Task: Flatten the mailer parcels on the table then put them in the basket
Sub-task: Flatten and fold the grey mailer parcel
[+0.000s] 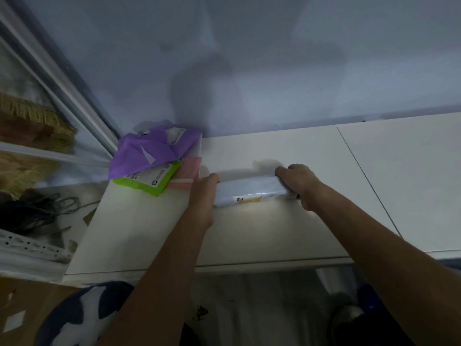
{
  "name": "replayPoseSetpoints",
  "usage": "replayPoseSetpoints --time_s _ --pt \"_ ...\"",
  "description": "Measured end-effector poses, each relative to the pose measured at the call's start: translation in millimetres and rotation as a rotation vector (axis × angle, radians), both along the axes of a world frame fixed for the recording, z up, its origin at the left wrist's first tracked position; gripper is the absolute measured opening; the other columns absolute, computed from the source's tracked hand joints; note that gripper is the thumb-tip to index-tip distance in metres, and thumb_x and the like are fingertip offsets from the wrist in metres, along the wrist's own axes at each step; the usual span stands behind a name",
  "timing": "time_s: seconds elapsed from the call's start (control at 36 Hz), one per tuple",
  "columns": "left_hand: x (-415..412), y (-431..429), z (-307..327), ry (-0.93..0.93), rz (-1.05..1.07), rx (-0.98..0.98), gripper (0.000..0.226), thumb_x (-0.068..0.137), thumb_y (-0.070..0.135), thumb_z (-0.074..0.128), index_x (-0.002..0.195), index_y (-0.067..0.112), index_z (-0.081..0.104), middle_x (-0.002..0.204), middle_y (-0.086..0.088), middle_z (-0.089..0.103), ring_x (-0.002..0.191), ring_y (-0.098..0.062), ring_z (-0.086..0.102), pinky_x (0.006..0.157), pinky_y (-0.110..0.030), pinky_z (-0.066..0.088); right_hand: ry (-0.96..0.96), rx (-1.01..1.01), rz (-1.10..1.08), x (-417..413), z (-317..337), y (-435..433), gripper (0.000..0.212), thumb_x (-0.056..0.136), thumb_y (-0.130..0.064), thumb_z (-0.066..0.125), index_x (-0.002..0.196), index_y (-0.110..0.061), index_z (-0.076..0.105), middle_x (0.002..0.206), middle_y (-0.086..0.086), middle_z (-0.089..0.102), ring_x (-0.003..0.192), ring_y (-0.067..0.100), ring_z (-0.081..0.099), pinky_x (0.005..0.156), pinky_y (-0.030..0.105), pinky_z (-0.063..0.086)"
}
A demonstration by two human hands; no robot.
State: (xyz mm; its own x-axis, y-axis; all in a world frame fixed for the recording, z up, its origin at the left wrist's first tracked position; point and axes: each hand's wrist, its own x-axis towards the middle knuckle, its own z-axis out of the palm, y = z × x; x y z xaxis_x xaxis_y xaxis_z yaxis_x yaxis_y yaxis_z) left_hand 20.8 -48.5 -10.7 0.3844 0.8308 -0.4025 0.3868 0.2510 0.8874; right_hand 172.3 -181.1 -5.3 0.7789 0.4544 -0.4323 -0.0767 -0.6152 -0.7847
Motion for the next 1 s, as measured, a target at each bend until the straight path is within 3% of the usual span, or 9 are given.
replayPoseSetpoints --time_s 0.11,0.19,0.28,0.47,0.64,0.69,0.78,0.89,1.0 --pt "-5 0 -4 -0.057 0.028 0.005 0.009 0.065 0.025 0.055 0.065 0.016 0.056 0.077 -0.007 0.057 0.076 -0.022 0.053 0.066 -0.033 0.037 0.059 0.050 0.008 1 -2 -2 0.012 0.079 -0.018 0.062 0.078 -0.008 0.057 0.078 0.009 0.056 0.068 0.023 0.053 0.055 0.027 0.038" --pt "-7 -1 -9 -0.124 0.011 0.063 0.021 0.081 0.005 0.055 0.092 0.020 0.066 0.096 0.003 0.061 0.086 -0.016 0.054 0.065 -0.020 0.041 0.030 0.047 0.036 1 -8 -2 0.051 0.081 -0.023 0.063 0.129 -0.009 0.054 0.121 0.010 0.059 0.104 0.026 0.059 0.074 0.029 0.046" --pt "-11 -1 -18 -0.115 0.009 0.175 0.041 0.083 0.000 0.058 0.121 0.013 0.061 0.118 0.001 0.057 0.103 -0.013 0.055 0.073 -0.014 0.041 -0.063 0.023 0.061 0 -14 -2 0.062 0.083 -0.027 0.059 0.142 -0.013 0.043 0.138 0.010 0.048 0.114 0.027 0.055 0.087 0.033 0.049" --pt "-15 -6 -38 0.023 -0.056 0.511 0.033 0.088 0.001 0.056 0.120 0.008 0.062 0.129 -0.006 0.059 0.118 -0.021 0.054 0.100 -0.019 0.035 -0.410 -0.120 0.130 -15 -31 0 0.040 0.095 -0.031 0.046 0.123 -0.004 0.057 0.129 0.014 0.043 0.117 0.032 0.047 0.099 0.033 0.036" --pt "-17 -17 -54 0.170 -0.155 0.985 0.029 0.091 0.010 0.039 0.100 -0.002 0.064 0.104 -0.016 0.062 0.104 -0.033 0.058 0.096 -0.030 0.040 -0.913 -0.345 0.396 -22 -68 -7 0.020 0.090 -0.016 0.043 0.089 -0.003 0.058 0.087 0.016 0.062 0.085 0.036 0.046 0.065 0.038 0.035" --pt "-19 -16 -62 0.302 -0.226 1.150 0.032 0.098 0.012 0.036 0.098 -0.002 0.065 0.100 -0.017 0.063 0.101 -0.036 0.058 0.098 -0.042 0.044 -0.922 -0.380 0.339 -25 -71 -8 0.035 0.095 -0.027 0.028 0.093 -0.009 0.058 0.095 0.014 0.057 0.088 0.031 0.044 0.066 0.035 0.029" --pt "-15 -25 -54 0.498 -0.267 1.253 0.037 0.101 0.024 0.036 0.100 0.006 0.068 0.109 -0.014 0.066 0.114 -0.039 0.056 0.102 -0.048 0.038 -0.913 -0.232 0.150 -26 -68 -6 0.035 0.094 -0.030 0.039 0.087 -0.005 0.063 0.093 0.019 0.053 0.080 0.035 0.048 0.063 0.036 0.040" --pt "4 -47 -30 0.454 -0.418 1.418 0.035 0.099 0.032 0.044 0.114 0.011 0.068 0.127 -0.010 0.062 0.131 -0.033 0.046 0.109 -0.054 0.031 -0.910 -0.181 0.126 -29 -68 -3 0.043 0.089 -0.031 0.035 0.081 -0.002 0.065 0.088 0.021 0.053 0.076 0.038 0.050 0.063 0.040 0.044" --pt "38 -74 -34 0.431 -0.802 1.327 0.047 0.094 0.029 0.041 0.134 0.006 0.049 0.141 -0.012 0.051 0.138 -0.028 0.037 0.119 -0.044 0.015 -0.875 -0.343 0.297 -24 -74 -6 0.030 0.090 -0.027 0.041 0.105 -0.010 0.061 0.109 0.014 0.053 0.093 0.034 0.046 0.078 0.037 0.041"
